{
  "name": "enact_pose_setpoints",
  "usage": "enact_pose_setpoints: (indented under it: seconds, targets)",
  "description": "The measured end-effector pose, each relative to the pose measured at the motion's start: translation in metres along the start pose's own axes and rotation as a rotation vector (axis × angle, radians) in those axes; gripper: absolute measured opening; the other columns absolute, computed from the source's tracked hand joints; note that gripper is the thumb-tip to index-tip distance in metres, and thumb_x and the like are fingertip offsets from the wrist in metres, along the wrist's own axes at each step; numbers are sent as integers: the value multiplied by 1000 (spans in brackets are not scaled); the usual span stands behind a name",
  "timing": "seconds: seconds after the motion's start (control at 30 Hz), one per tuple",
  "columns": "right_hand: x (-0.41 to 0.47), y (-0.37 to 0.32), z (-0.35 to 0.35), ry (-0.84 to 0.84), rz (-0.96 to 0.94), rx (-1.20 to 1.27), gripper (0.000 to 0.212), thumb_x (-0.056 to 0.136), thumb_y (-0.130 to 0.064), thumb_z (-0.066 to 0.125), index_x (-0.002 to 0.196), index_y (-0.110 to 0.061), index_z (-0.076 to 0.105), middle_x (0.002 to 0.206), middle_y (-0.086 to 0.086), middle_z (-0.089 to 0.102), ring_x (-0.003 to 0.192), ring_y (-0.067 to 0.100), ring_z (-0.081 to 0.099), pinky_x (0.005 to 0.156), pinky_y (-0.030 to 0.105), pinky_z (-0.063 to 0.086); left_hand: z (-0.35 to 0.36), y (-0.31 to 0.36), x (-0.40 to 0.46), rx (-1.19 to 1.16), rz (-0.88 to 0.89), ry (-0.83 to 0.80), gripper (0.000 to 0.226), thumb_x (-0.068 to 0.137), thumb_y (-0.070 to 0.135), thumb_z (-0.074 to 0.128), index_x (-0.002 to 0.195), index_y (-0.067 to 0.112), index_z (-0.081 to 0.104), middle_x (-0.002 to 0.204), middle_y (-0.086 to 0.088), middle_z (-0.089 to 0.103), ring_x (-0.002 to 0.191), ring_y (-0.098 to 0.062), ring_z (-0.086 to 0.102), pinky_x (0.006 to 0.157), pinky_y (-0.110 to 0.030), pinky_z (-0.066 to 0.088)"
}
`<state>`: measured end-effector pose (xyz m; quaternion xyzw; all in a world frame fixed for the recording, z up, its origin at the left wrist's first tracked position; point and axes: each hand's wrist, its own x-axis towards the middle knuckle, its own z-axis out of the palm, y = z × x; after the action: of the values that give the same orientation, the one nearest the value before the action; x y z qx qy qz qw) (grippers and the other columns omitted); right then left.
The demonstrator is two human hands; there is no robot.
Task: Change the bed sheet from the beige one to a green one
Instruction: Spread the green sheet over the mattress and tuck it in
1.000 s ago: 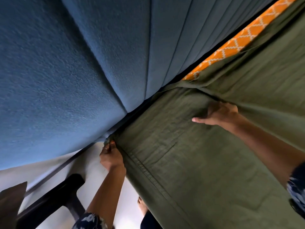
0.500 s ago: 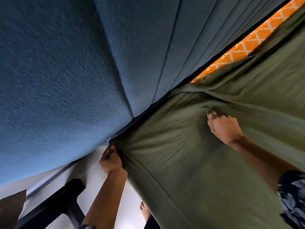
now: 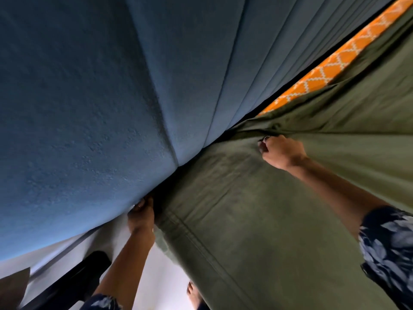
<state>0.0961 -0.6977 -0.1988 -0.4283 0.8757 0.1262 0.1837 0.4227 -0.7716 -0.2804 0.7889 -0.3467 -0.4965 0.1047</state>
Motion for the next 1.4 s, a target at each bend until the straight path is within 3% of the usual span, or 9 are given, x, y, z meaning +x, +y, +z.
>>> enact_pose_setpoints:
  seconds: [0.1, 0.23, 0.33, 0.5, 0.67, 0.77, 1.0, 1.2, 1.4]
  targets:
    - [-3, 12, -28, 54, 50, -12, 50, 96, -51, 37, 112, -12, 64, 120, 17, 62, 112, 35, 59, 87, 38, 46, -10, 0, -26, 226, 99, -31, 44, 100, 25, 46, 119, -13, 57, 123, -28, 58, 119, -40, 52, 99, -39, 39]
    - [-11, 54, -59, 62, 167, 1, 36, 97, -34, 42, 117, -9, 57, 123, 17, 59, 113, 36, 58, 89, 38, 46, -7, 8, -79, 475, 171, -71, 50, 97, 25, 49, 132, -10, 45, 138, -29, 46, 126, -41, 44, 102, -43, 35]
    - [-15, 89, -79, 65, 233, 12, 29, 95, -27, 46, 116, -10, 57, 122, 15, 60, 113, 35, 59, 88, 39, 47, 14, 20, -144, 583, 449, -106, 66, 93, 35, 53, 147, 4, 31, 156, -16, 21, 140, -35, 25, 109, -49, 25]
    - [-8, 124, -90, 61, 252, 45, 28, 93, -21, 47, 118, -11, 54, 123, 15, 59, 114, 34, 58, 87, 37, 46, 80, 69, -187, 748, 926, -278, 65, 92, 28, 55, 149, 14, 27, 159, -5, 14, 145, -24, 15, 114, -42, 20]
    - [20, 145, -81, 59, 240, 77, 28, 94, -21, 45, 118, -10, 53, 122, 15, 59, 112, 35, 58, 85, 37, 45, 153, 134, -182, 866, 1132, -306, 59, 93, 25, 52, 147, 11, 32, 156, -5, 21, 144, -24, 19, 115, -40, 21]
    - [43, 158, -77, 99, 192, 84, 27, 97, -22, 42, 119, -11, 51, 121, 15, 59, 110, 36, 59, 84, 39, 45, 188, 165, -175, 924, 1232, -268, 48, 94, 20, 48, 141, 13, 41, 147, -6, 38, 136, -26, 33, 108, -43, 34]
    - [101, 179, -81, 221, 66, 159, 43, 92, 1, 41, 133, -10, 46, 130, 17, 46, 116, 40, 49, 86, 45, 48, 238, 214, -171, 1134, 1129, -221, 36, 100, 25, 43, 134, 16, 46, 122, -17, 59, 112, -39, 55, 85, -46, 46]
    - [134, 173, -80, -58, -17, -3, 48, 94, -34, 56, 139, -24, 45, 139, 10, 45, 124, 35, 48, 97, 42, 43, 270, 222, -156, 1256, 1101, -237, 40, 96, 32, 54, 128, 9, 50, 125, -16, 58, 116, -35, 55, 88, -42, 46]
    - [139, 174, -80, -84, 41, -31, 36, 95, -28, 54, 131, -26, 53, 135, 5, 54, 123, 29, 52, 93, 35, 43, 284, 223, -145, 1180, 1120, -316, 30, 97, 25, 50, 124, 13, 55, 119, -19, 60, 107, -39, 59, 86, -45, 51]
